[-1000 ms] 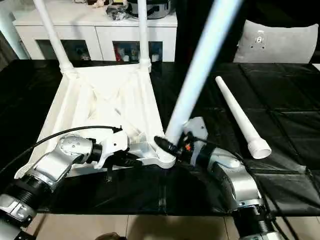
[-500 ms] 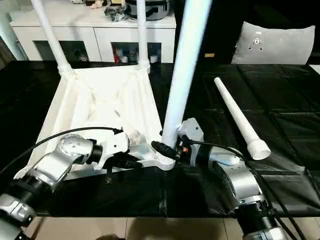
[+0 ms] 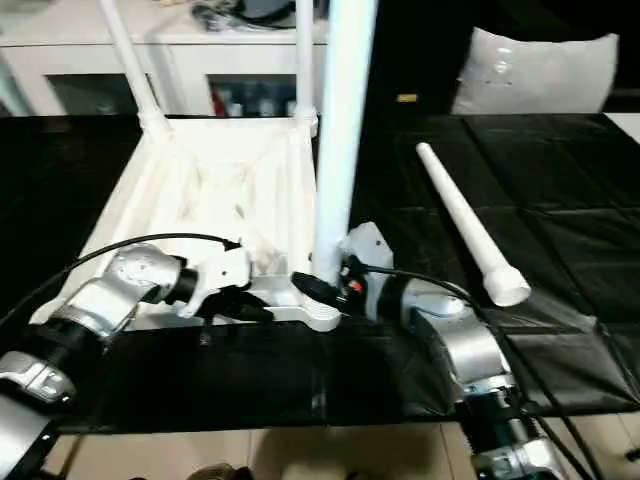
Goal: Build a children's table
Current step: Insert table leg to table base
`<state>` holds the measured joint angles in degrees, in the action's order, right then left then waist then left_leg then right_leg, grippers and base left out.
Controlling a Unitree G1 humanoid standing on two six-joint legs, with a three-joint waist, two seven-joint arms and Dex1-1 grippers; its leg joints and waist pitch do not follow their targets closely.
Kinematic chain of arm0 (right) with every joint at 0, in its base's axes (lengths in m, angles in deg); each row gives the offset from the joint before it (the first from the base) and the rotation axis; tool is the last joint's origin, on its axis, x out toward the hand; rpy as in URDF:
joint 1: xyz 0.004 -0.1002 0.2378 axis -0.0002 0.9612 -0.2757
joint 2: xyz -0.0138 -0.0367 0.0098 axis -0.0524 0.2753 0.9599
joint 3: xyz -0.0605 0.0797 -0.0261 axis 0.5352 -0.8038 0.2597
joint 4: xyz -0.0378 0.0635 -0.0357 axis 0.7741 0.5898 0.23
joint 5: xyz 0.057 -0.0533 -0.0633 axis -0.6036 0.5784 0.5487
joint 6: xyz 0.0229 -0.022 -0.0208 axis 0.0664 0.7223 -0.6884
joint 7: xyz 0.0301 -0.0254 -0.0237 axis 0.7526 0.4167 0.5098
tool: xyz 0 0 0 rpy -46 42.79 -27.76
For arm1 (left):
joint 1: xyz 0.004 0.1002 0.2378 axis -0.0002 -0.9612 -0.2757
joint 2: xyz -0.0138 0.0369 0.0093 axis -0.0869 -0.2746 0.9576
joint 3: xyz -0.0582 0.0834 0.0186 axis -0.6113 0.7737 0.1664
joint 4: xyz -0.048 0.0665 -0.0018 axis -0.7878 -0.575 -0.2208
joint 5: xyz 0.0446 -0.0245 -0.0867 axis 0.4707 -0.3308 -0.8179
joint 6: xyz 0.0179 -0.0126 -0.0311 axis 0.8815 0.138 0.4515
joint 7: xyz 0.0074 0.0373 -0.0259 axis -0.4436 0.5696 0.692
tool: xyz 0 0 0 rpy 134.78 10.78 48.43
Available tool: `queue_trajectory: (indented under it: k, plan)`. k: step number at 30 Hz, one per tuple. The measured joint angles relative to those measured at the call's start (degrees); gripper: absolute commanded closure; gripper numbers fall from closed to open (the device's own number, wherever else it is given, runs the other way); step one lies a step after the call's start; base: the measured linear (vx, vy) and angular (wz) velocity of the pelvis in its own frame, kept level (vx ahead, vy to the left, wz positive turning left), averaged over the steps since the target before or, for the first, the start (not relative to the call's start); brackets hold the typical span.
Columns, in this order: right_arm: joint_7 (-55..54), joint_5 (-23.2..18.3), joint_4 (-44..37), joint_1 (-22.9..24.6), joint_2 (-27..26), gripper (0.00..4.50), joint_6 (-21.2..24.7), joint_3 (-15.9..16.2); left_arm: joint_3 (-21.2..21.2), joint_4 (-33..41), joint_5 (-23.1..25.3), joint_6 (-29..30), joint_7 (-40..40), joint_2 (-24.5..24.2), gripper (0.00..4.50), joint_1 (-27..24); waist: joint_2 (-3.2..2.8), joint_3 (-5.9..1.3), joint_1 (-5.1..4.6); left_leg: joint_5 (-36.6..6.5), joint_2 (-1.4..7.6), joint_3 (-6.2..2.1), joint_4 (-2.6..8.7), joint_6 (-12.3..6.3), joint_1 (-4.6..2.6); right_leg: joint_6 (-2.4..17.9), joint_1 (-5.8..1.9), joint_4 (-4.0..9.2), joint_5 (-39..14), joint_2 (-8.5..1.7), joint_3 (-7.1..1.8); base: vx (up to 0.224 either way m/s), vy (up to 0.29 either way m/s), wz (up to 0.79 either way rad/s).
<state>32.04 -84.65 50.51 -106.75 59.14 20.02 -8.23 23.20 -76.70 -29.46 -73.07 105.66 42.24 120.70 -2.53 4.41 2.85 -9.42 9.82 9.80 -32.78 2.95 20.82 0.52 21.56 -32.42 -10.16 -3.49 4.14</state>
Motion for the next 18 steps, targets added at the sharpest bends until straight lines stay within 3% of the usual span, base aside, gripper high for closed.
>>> queue_trajectory:
  k: [4,10,13,18]
  plan:
    - [-3.0,0.6,-0.7,0.2,-1.6,2.59,1.4,0.2,-2.1,6.8,0.0,5.2,-3.0,-0.7,4.50,-4.4,0.27,0.02,-0.93,0.0,-0.05,0.00,0.08,0.01,-0.41,0.0,0.21,0.13,0.0,-0.01,0.00,0.000,0.000,0.00]
    - [-9.7,1.9,-0.8,0.0,-4.6,2.59,1.8,-0.3,-5.9,25.7,0.1,20.4,-13.6,0.7,4.50,-15.0,0.25,0.10,-2.91,0.0,-0.10,-0.32,0.28,0.03,-0.56,0.1,0.13,0.48,-1.6,-0.29,0.68,0.011,0.017,-0.10]
    - [-11.3,2.0,-0.9,0.3,-5.4,2.59,1.8,-0.9,-6.3,31.6,0.4,26.0,-16.9,1.7,4.50,-17.6,0.41,0.14,-3.05,0.0,-0.31,-0.31,0.37,0.02,-0.60,0.1,0.34,0.48,-1.6,-0.84,1.22,0.000,0.000,0.00]
    - [-12.3,1.8,-1.4,1.0,-6.9,2.59,1.9,-1.5,-5.7,39.4,1.8,35.1,-20.2,2.9,4.50,-19.5,0.75,0.31,-2.85,0.0,-0.29,-0.36,0.45,0.02,-0.73,0.1,0.40,0.56,-1.6,-0.88,1.44,0.000,0.000,0.00]
